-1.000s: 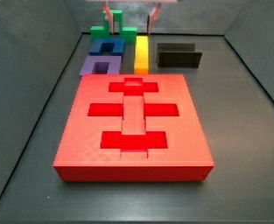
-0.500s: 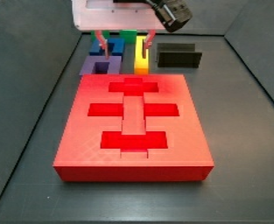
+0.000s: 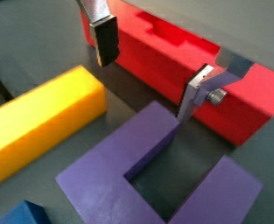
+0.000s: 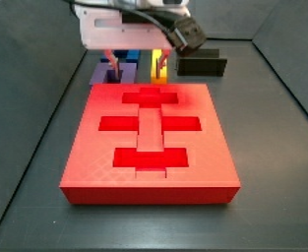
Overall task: Pick up the purple object. Move up. Place the purple object on the fixture. Regrasp the purple object. Move to above the board. Insert the purple object.
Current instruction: Pick up the purple object.
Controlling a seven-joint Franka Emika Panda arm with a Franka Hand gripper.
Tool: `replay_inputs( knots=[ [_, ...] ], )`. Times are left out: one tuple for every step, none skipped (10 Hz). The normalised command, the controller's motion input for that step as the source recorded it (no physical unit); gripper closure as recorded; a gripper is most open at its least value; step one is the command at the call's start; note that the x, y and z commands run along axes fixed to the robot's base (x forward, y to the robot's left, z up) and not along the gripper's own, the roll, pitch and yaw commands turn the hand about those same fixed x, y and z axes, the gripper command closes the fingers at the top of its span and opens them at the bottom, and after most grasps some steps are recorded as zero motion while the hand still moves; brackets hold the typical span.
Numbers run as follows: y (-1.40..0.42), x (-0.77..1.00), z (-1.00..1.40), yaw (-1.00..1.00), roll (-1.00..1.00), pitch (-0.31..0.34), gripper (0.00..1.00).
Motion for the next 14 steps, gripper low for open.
replay_inputs(
  knots=[
    [0.0, -0.07, -0.09, -0.15, 0.17, 0.0, 0.0],
    [0.0, -0.13, 0.0, -0.07, 0.17, 0.0, 0.0],
    [0.03, -0.15, 0.0, -0.06, 0.15, 0.0, 0.0],
    [0.03, -0.17, -0.11, 0.0, 0.09, 0.0, 0.0],
    [0.03, -0.11, -0.21, 0.0, 0.0, -0.03, 0.0],
    [0.05, 0.0, -0.22, 0.0, 0.0, -0.043, 0.0],
    [0.07, 0.03, -0.22, 0.0, 0.0, -0.016, 0.0],
    [0.11, 0.13, -0.26, 0.0, 0.0, 0.0, 0.0],
    [0.11, 0.09, -0.26, 0.0, 0.01, -0.006, 0.0],
    [0.08, 0.0, -0.15, -0.01, 0.01, -0.013, 0.0],
    [0.0, -0.08, -0.04, -0.09, 0.0, -0.004, 0.0],
    [0.0, -0.16, 0.0, -0.1, 0.0, -0.01, 0.0],
    [0.0, -0.15, -0.03, -0.07, 0.0, -0.023, 0.0],
    [0.0, -0.14, -0.1, -0.06, 0.0, -0.023, 0.0]
  ],
)
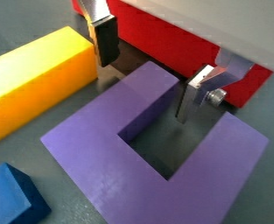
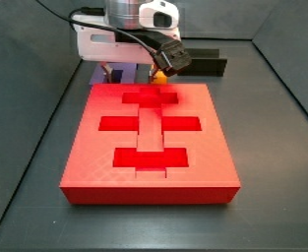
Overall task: Pick up the purple object. Move up. Place the purple object on the fixture. Regrasp the purple object. Move to above the board. Insert the purple object.
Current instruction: Pick up the purple object.
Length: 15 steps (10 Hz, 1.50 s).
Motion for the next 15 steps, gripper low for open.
replay_inputs(
  knots=[
    [0.0, -0.12, -0.09, -0.03, 0.0, -0.016, 0.0],
    [0.0, -0.11, -0.12, 0.0, 0.0, -0.019, 0.0],
    [0.0, -0.08, -0.13, 0.0, 0.0, -0.017, 0.0],
    [0.0, 0.0, -0.04, 0.0, 0.0, 0.0, 0.0],
    [0.0, 0.0, 0.0, 0.0, 0.0, 0.0, 0.0],
    [0.0, 0.0, 0.0, 0.0, 0.0, 0.0, 1.0],
    [0.0, 0.0, 0.0, 0.0, 0.0, 0.0, 1.0],
    [0.0, 0.0, 0.0, 0.0, 0.0, 0.0, 1.0],
    [0.0, 0.0, 0.0, 0.0, 0.0, 0.0, 1.0],
    [0.0, 0.0, 0.0, 0.0, 0.0, 0.0, 1.0],
    [0.0, 0.0, 0.0, 0.0, 0.0, 0.0, 1.0],
    [0.0, 0.0, 0.0, 0.0, 0.0, 0.0, 1.0],
    [0.0, 0.0, 0.0, 0.0, 0.0, 0.0, 1.0],
    [0.0, 0.0, 0.0, 0.0, 0.0, 0.0, 1.0],
    [0.0, 0.0, 0.0, 0.0, 0.0, 0.0, 1.0]
  ],
)
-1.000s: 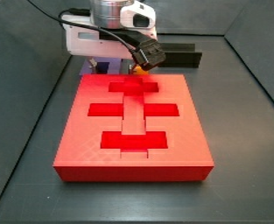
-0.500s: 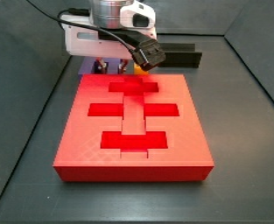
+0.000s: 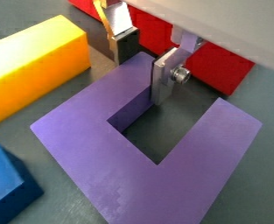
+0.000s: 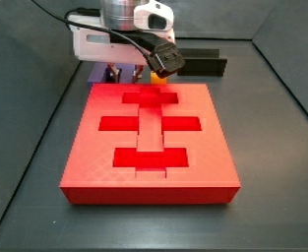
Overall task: Pick up the purple object. Move up. Place the purple object on the fixture. Regrasp the purple object. Move to above the board. Insert the purple object.
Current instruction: Pick up the purple object.
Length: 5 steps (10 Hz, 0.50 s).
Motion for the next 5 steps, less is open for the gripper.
replay_inputs(
  knots=[
    [0.0, 0.0, 0.0, 0.0, 0.0, 0.0, 1.0],
    [0.0, 0.0, 0.0, 0.0, 0.0, 0.0, 1.0],
    [0.0, 0.0, 0.0, 0.0, 0.0, 0.0, 1.0],
    [0.0, 0.0, 0.0, 0.0, 0.0, 0.0, 1.0],
    [0.0, 0.0, 0.0, 0.0, 0.0, 0.0, 1.0]
  ],
)
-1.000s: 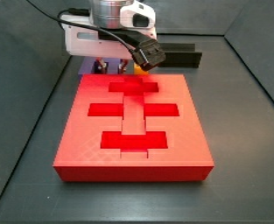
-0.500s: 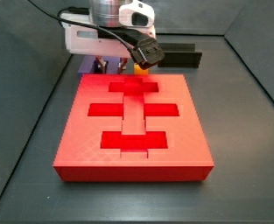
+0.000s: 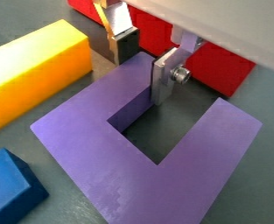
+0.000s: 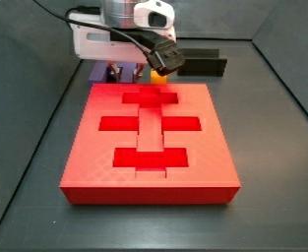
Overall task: Pick up the purple object. Move up. Place the purple object on the fixture. Regrasp the purple object. Move to above the board. Insert the purple object.
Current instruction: Pick up the purple object, then move up, then place the purple object on the fixture.
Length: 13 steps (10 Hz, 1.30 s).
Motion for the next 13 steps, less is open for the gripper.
replay_inputs(
  knots=[
    [0.0, 0.0, 0.0, 0.0, 0.0, 0.0, 1.0],
    [0.0, 0.0, 0.83, 0.0, 0.0, 0.0, 1.0],
    [0.04, -0.05, 0.8, 0.04, 0.0, 0.026, 1.0],
    [0.03, -0.08, 0.55, 0.05, -0.01, 0.05, 1.0],
    [0.01, -0.05, 0.35, 0.04, -0.03, 0.037, 1.0],
    [0.0, 0.04, 0.0, 0.0, -0.01, 0.0, 1.0],
    [0.07, 0.31, 0.3, 0.0, -0.43, -0.011, 1.0],
    [0.27, 0.64, 0.45, -0.13, -0.94, -0.251, 1.0],
    [0.19, 0.72, 0.48, -0.25, -0.92, -0.266, 1.0],
    [0.15, 0.79, 0.47, -0.29, -0.91, -0.26, 1.0],
    [0.09, 0.91, 0.34, -0.23, -0.74, -0.183, 1.0],
    [0.07, 1.0, 0.2, -0.19, -0.63, -0.037, 1.0],
    [0.01, 1.0, 0.14, -0.14, -0.47, 0.0, 1.0]
  ],
)
